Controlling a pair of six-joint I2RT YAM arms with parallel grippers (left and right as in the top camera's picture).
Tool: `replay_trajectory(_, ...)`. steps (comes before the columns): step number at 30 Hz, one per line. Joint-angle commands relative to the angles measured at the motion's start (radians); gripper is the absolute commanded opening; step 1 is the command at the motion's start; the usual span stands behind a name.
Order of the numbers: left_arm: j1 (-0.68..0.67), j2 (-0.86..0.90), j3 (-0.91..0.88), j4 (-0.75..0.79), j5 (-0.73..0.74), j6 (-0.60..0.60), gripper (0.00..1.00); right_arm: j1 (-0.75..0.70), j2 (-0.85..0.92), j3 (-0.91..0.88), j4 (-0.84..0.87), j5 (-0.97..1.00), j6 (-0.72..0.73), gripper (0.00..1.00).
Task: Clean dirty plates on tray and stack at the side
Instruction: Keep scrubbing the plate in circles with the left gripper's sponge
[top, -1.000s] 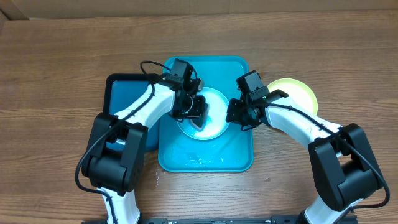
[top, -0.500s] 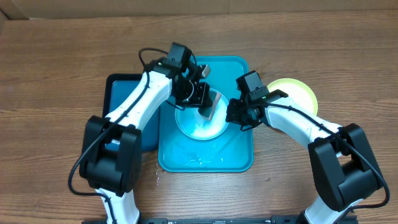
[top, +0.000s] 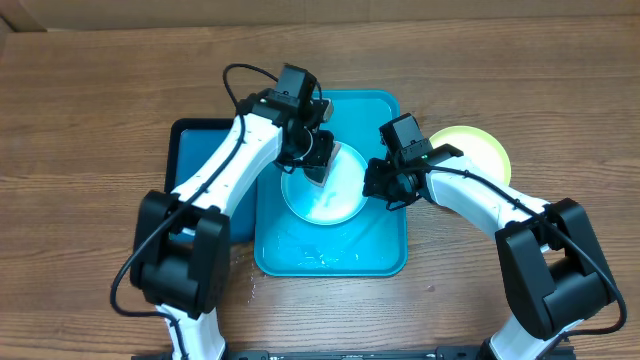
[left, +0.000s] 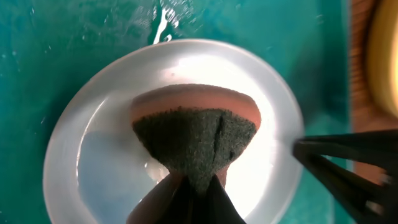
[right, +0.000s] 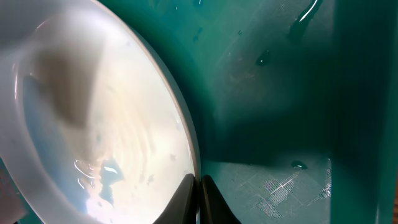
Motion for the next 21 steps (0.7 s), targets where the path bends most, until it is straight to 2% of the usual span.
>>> replay_trajectory(1,-0.009,0.058,0.006,-0.001,-0.109,-0.005,0.04,0.002,0.003,-0.002,0.008,-0.011,-0.001,0.04)
replay_trajectory(5,-0.009,0.101,0.006,-0.015,-0.201,-0.069,0.04,0.002,0.003,-0.002,0.007,-0.01,-0.001,0.04)
replay_trajectory(9,-0.009,0.146,0.006,-0.026,-0.205,-0.106,0.04,0.002,0.003,-0.002,0.008,-0.01,-0.001,0.04)
replay_trajectory(11,-0.009,0.17,0.006,-0.029,-0.158,-0.108,0.04,0.002,0.003,-0.002,0.008,-0.01,-0.001,0.04)
replay_trajectory(14,-0.009,0.206,0.006,-0.037,0.024,-0.052,0.04,0.002,0.003,-0.002,0.008,-0.011,-0.001,0.04)
replay_trajectory(17,-0.008,0.209,0.006,-0.04,0.145,-0.017,0.04,0.002,0.003,-0.002,0.008,-0.011,-0.001,0.04)
replay_trajectory(21,0.009,0.173,0.021,-0.045,0.253,-0.011,0.04,0.002,0.003,-0.002,0.008,-0.011,-0.001,0.04)
